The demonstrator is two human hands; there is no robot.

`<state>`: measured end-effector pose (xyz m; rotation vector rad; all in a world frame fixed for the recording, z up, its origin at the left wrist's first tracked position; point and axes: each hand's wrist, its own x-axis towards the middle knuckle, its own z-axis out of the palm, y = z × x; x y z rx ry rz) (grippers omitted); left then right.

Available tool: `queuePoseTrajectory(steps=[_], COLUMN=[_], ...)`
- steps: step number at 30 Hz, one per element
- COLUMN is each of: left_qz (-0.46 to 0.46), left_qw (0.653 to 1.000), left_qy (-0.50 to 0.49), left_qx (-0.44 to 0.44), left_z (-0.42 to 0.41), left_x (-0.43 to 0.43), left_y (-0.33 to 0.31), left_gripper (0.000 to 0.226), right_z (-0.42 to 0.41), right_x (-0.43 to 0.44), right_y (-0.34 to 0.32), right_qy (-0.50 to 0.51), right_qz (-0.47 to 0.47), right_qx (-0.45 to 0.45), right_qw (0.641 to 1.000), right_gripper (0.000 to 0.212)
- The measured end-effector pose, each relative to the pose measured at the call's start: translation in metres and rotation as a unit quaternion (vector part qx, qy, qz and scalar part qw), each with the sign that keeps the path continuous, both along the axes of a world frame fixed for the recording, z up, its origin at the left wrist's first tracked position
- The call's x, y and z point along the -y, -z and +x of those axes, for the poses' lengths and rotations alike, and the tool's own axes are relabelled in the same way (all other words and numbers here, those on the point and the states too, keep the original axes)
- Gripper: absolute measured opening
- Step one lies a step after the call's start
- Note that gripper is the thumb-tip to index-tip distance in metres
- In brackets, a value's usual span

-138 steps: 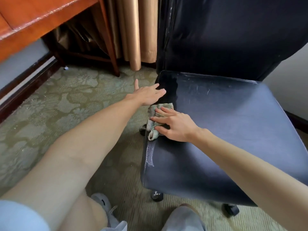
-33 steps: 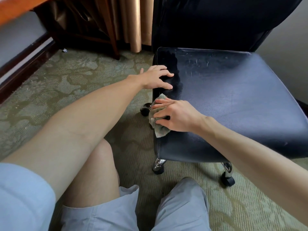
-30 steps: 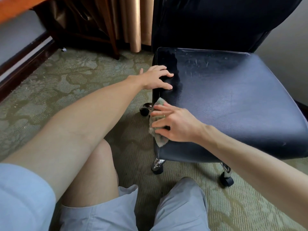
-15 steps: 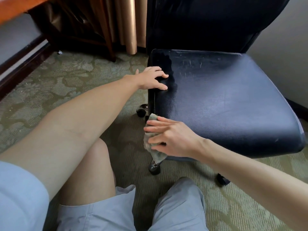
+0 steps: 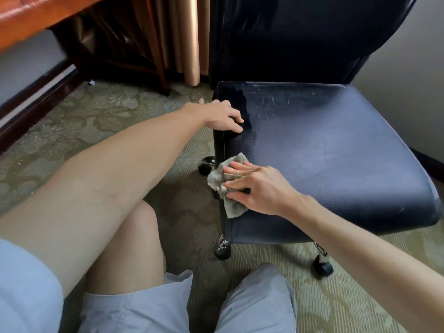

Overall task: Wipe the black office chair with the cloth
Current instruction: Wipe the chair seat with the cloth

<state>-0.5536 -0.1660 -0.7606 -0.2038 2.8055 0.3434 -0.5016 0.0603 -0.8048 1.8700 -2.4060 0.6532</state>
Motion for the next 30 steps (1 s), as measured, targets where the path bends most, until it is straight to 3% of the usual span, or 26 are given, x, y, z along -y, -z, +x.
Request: queuePoseTrajectory(steps=[3, 10, 15, 21, 30], left_qz=[-0.005, -0.028, -0.006, 0.003, -0.008], left_qw=[1.0, 0.999, 1.0, 0.996, 0.989], left_qy=[0.001, -0.018, -0.015, -0.055, -0.127], left_qx=[0.007, 0.027, 0.008, -0.071, -0.076], left_z=[0.007, 0.007, 0.007, -0.006, -0.034], left_x=[-0.005, -0.01, -0.011, -0.015, 0.004], left_y=[0.0, -0.007, -0.005, -0.008, 0.009], left_gripper=[0.044, 0.055, 0.05, 0.034, 0.039], right_z=[-0.005, -0.026, -0.007, -0.032, -0.107], right_x=[0.003, 0.047, 0.016, 0.015, 0.051], right_y=[-0.002, -0.011, -0.018, -0.017, -0.017], right_qy=[0.005, 0.119, 0.068, 0.135, 0.211], right_qz=[0.026, 0.116, 0.117, 0.096, 0.101], right_qx=[-0.006, -0.021, -0.022, 0.021, 0.119], right_qw=[1.0, 0.986, 0.991, 0.986, 0.965], right_gripper=[0.034, 0.032, 0.027, 0.024, 0.035])
